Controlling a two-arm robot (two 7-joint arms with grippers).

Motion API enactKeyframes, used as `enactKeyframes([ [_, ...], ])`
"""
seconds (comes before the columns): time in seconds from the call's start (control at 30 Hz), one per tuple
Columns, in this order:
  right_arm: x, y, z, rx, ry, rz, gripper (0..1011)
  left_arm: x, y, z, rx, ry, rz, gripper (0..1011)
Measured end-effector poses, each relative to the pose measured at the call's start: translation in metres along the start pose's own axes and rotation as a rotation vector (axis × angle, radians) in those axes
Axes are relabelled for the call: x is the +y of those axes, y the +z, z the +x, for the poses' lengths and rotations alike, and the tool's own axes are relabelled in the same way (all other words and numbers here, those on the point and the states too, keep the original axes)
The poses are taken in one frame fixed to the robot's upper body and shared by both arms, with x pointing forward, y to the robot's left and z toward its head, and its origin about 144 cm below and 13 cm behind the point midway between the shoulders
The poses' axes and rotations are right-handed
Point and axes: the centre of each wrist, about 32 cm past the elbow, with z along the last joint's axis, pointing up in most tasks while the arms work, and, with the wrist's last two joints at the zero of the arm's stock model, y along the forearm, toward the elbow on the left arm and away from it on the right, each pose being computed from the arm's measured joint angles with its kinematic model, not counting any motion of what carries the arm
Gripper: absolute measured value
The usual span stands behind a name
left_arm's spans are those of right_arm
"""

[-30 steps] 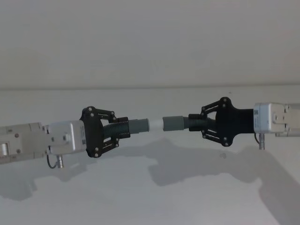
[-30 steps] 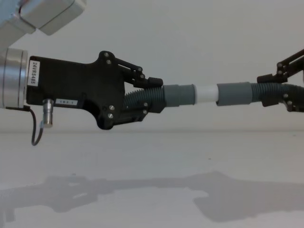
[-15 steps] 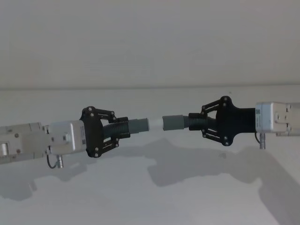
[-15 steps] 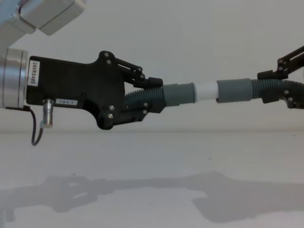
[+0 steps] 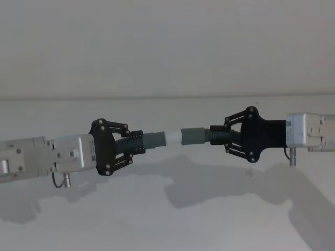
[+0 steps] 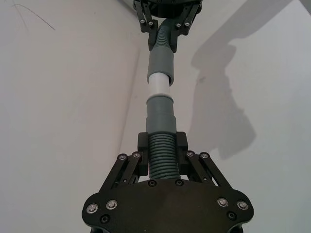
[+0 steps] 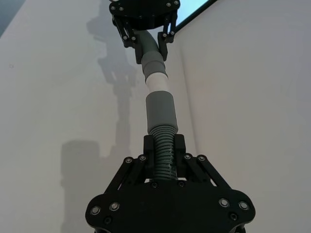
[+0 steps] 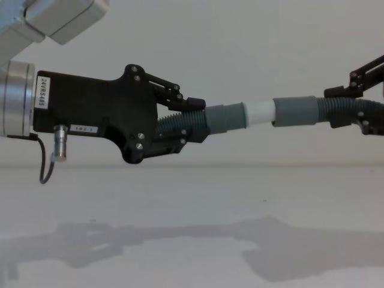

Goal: Use both hands to pick up one end of the pipe from the table, align the ends, and insert them.

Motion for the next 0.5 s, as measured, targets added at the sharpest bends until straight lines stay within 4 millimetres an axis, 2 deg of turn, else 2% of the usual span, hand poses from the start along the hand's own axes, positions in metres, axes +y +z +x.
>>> enactKeyframes([
  [0.5, 0.0006, 0.0004, -0.0002, 0.001, 0.000, 0.004, 215, 0.0000, 0.0000, 0.0000, 0.000, 0.000, 0.000, 300],
])
